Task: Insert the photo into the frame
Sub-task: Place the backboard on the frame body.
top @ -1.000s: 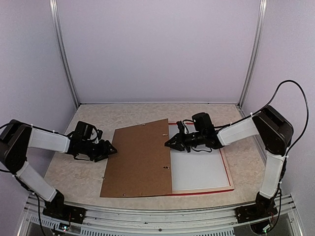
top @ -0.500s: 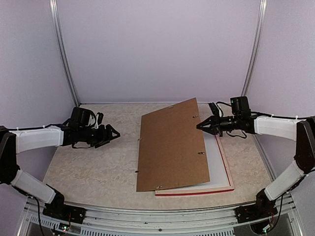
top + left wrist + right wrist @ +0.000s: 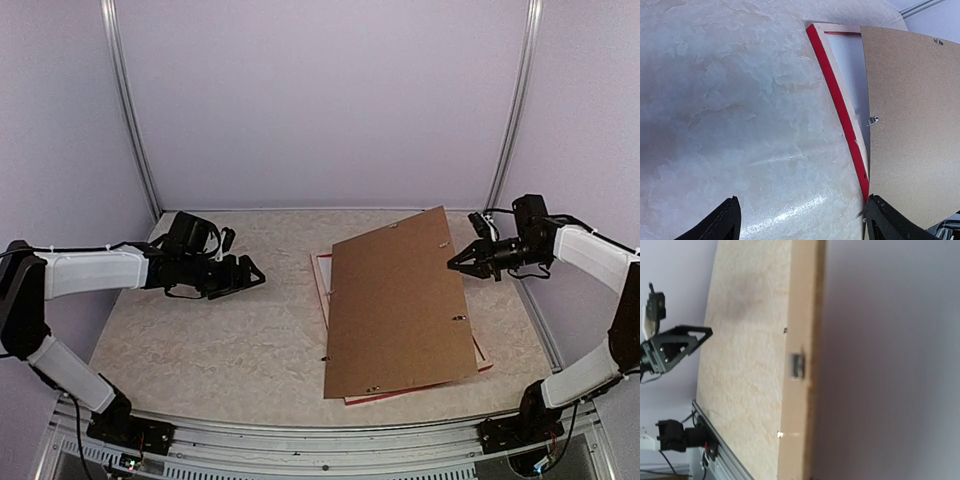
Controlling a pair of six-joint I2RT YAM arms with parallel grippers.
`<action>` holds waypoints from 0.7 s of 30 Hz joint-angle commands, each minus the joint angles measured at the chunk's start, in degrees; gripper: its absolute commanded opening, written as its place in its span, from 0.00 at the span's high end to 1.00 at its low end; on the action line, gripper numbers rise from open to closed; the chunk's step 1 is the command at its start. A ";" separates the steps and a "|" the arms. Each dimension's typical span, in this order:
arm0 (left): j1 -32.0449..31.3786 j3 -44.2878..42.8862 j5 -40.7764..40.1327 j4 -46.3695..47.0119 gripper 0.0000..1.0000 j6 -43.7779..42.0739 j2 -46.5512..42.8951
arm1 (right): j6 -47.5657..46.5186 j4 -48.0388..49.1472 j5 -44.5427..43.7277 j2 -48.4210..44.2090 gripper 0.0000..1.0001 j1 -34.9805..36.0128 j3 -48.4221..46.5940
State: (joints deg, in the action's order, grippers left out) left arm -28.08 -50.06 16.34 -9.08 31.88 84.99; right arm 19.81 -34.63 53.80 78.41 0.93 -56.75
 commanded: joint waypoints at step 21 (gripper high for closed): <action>-7.79 -5.34 -3.17 1.81 0.14 0.42 8.47 | -4.62 9.70 2.46 21.99 1.00 -3.48 -6.55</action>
State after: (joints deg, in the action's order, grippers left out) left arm -34.85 -54.17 13.85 -9.80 30.94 92.23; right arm 15.16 -33.04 57.45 97.73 -0.47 -64.05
